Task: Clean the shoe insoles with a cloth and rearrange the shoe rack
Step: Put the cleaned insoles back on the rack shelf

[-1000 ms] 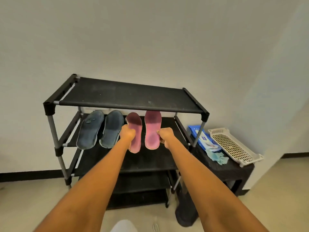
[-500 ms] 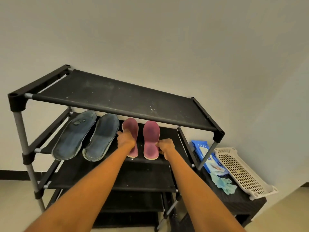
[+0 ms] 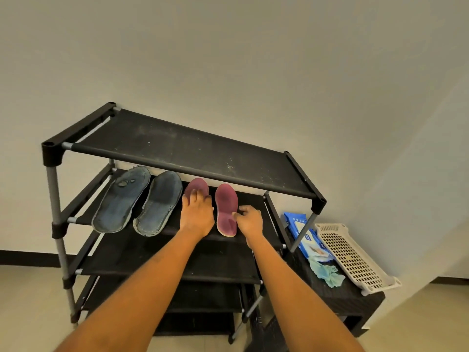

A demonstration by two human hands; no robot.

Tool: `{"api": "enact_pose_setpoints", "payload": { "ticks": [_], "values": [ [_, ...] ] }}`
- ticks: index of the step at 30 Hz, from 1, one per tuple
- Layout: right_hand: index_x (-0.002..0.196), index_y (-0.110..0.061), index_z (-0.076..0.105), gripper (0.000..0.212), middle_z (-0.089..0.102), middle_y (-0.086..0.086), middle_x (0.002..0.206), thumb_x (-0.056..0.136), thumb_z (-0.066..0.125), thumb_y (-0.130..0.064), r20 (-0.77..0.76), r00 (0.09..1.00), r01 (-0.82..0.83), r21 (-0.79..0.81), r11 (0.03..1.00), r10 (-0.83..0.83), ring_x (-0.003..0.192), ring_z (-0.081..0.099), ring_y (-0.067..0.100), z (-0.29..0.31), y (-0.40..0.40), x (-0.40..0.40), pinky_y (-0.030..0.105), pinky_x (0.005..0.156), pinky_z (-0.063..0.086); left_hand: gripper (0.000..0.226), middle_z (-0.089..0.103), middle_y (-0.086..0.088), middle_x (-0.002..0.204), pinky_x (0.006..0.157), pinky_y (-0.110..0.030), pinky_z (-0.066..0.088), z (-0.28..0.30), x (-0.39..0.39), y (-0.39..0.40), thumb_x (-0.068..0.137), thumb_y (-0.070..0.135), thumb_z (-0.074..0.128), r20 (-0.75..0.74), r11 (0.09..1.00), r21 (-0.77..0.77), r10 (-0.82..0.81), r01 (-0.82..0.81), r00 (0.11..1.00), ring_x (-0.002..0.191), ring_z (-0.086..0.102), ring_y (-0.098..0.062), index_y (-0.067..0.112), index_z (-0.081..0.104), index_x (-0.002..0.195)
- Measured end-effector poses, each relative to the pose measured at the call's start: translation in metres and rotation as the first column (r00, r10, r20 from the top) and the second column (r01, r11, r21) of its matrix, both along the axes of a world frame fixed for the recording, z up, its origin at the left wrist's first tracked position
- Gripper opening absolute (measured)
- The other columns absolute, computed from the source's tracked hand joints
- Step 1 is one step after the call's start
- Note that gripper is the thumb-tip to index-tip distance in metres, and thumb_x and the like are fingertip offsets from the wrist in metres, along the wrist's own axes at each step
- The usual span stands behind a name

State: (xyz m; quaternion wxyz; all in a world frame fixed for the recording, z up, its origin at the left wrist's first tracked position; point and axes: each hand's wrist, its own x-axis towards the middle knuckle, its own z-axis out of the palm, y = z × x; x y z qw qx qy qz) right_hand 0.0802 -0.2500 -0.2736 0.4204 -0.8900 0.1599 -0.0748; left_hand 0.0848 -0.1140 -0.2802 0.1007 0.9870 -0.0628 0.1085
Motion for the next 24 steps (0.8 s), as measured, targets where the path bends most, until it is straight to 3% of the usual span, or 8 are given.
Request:
{"api": "enact_pose_setpoints", "payload": {
  "ticks": [6, 9, 12, 17, 24],
  "values": [
    [0.119, -0.008, 0.059, 0.032, 0.057, 0.009, 0.123, 0.088, 0.062, -0.013, 0.005, 0.994, -0.108, 0.022, 0.994, 0.108, 0.109, 0.056, 0.021, 0.026, 0.049, -0.082, 0.029, 0.093, 0.046, 0.037, 0.043, -0.010, 0.138, 0.108, -0.043, 0.031, 0.010, -0.064, 0.027, 0.100, 0.027, 0.035, 0.130, 0.961, -0.268, -0.026, 0.061, 0.991, 0.129, 0.040, -0.026, 0.012, 0.045, 0.132],
    [0.119, -0.006, 0.059, 0.032, 0.061, 0.010, 0.118, 0.088, 0.061, -0.012, -0.006, 0.993, -0.118, 0.018, 0.993, 0.118, 0.103, 0.058, 0.022, 0.038, 0.078, -0.123, 0.036, 0.094, 0.048, 0.032, 0.050, -0.012, 0.128, 0.100, -0.041, 0.037, 0.015, -0.101, 0.050, 0.100, 0.022, 0.035, 0.114, 0.920, -0.387, -0.025, 0.067, 0.993, 0.120, 0.047, -0.028, 0.011, 0.051, 0.125],
    [0.111, -0.005, 0.063, 0.025, 0.064, 0.011, 0.101, 0.087, 0.060, -0.011, -0.025, 0.991, -0.132, 0.008, 0.991, 0.132, 0.090, 0.056, 0.021, 0.048, 0.108, -0.156, 0.041, 0.086, 0.050, 0.032, 0.053, -0.014, 0.125, 0.092, -0.041, 0.039, 0.025, -0.140, 0.068, 0.100, 0.019, 0.035, 0.091, 0.871, -0.490, 0.013, 0.033, 0.996, 0.115, 0.049, -0.030, 0.009, 0.053, 0.123],
    [0.114, -0.009, 0.065, 0.027, 0.064, 0.013, 0.116, 0.088, 0.057, -0.010, 0.003, 0.985, -0.173, 0.057, 0.983, 0.173, 0.107, 0.058, 0.030, 0.076, 0.148, -0.219, 0.046, 0.091, 0.050, 0.032, 0.050, -0.012, 0.129, 0.091, -0.043, 0.037, 0.052, -0.213, 0.096, 0.101, 0.023, 0.030, -0.034, 0.869, -0.494, 0.009, -0.025, 0.999, 0.116, 0.048, -0.031, 0.010, 0.050, 0.124],
    [0.100, 0.002, 0.068, 0.020, 0.067, 0.020, 0.104, 0.087, 0.059, -0.010, 0.003, 0.960, -0.279, 0.104, 0.955, 0.281, 0.097, 0.063, 0.035, 0.099, 0.179, -0.264, 0.050, 0.086, 0.053, 0.028, 0.057, -0.015, 0.118, 0.090, -0.049, 0.042, 0.057, -0.262, 0.129, 0.098, 0.023, 0.033, -0.046, 0.879, -0.472, 0.054, -0.069, 0.997, 0.107, 0.053, -0.034, 0.008, 0.052, 0.113]
  ]
}}
